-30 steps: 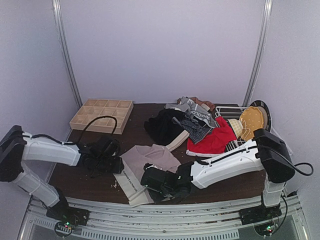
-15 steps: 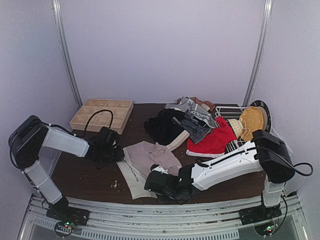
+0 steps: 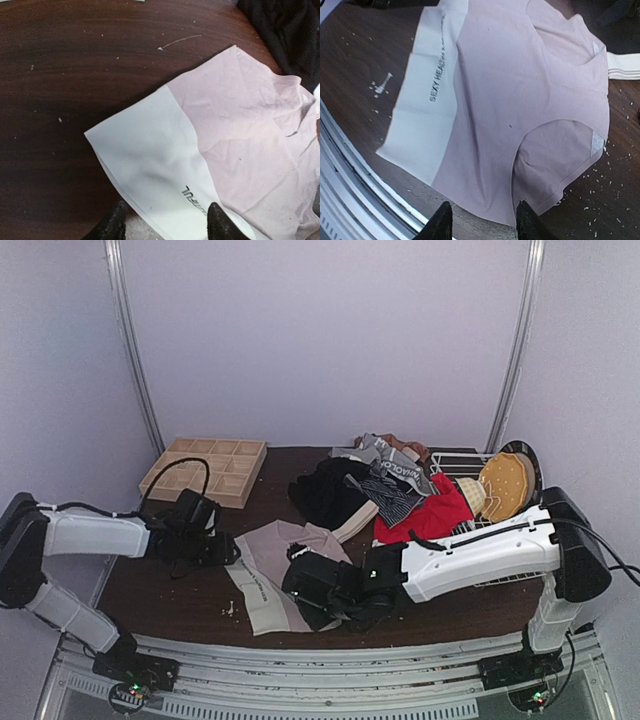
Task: Roll the underwear
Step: Smooth out the underwear at the center of the board, then pick up the underwear from the center of the board.
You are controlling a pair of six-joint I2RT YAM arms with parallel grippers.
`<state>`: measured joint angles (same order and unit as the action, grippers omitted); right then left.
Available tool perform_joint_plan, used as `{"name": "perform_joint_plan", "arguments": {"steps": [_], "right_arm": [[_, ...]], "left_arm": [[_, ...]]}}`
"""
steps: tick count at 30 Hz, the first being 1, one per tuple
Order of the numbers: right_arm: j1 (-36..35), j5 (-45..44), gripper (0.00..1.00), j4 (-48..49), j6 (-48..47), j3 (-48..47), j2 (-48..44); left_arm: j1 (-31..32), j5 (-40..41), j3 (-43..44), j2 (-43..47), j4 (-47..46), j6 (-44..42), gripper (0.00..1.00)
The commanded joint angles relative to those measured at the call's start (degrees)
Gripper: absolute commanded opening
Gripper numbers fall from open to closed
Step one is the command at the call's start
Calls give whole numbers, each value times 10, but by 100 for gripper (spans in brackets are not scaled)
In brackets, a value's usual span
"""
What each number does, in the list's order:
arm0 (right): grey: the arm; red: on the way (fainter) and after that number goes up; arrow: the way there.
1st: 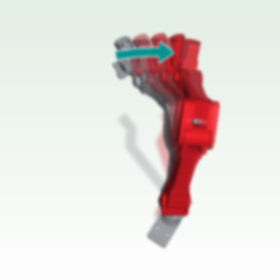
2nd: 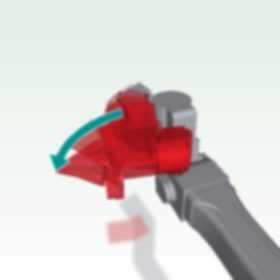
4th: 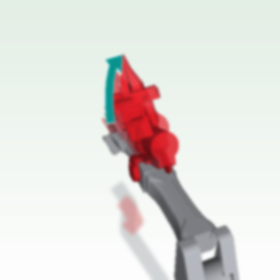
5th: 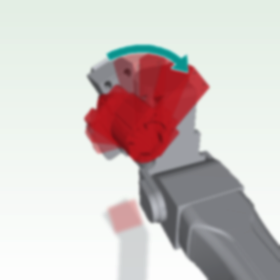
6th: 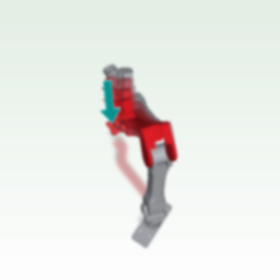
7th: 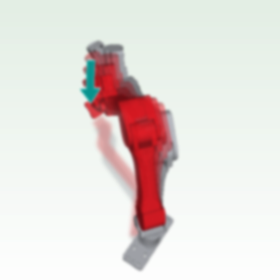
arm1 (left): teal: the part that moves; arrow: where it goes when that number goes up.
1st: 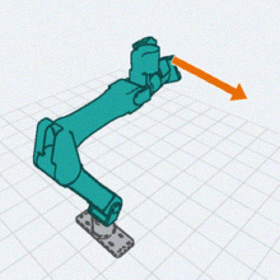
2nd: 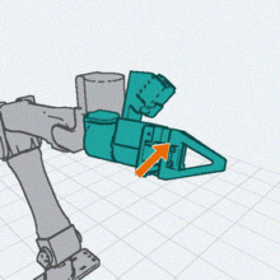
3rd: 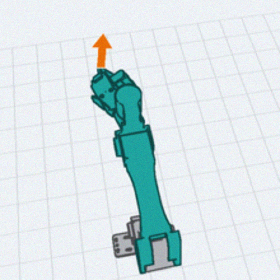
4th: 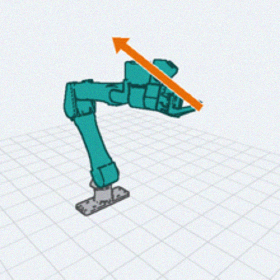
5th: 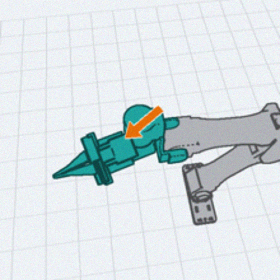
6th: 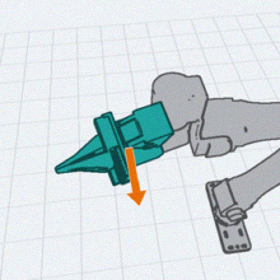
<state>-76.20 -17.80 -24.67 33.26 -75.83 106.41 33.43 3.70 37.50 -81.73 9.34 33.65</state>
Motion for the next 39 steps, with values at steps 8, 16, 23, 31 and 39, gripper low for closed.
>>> {"name": "perform_joint_plan", "arguments": {"steps": [8, 16, 23, 31, 39], "right_arm": [[59, -23, 43, 7, 14, 75, -82], [72, -11, 41, 57, 63, 156, -116], [79, -8, 40, 84, 79, 200, -142], [90, -11, 38, 84, 75, 214, -161], [103, -16, 38, 75, 68, 219, -189]], "left_arm": [[226, 80, -40, 180, 172, 89, 60], [399, 119, -6, 110, 204, 158, 58], [474, 172, 68, 12, 268, 132, 59], [475, 178, 65, -21, 221, 27, 54], [454, 151, 64, -57, 186, -26, 46]]}}
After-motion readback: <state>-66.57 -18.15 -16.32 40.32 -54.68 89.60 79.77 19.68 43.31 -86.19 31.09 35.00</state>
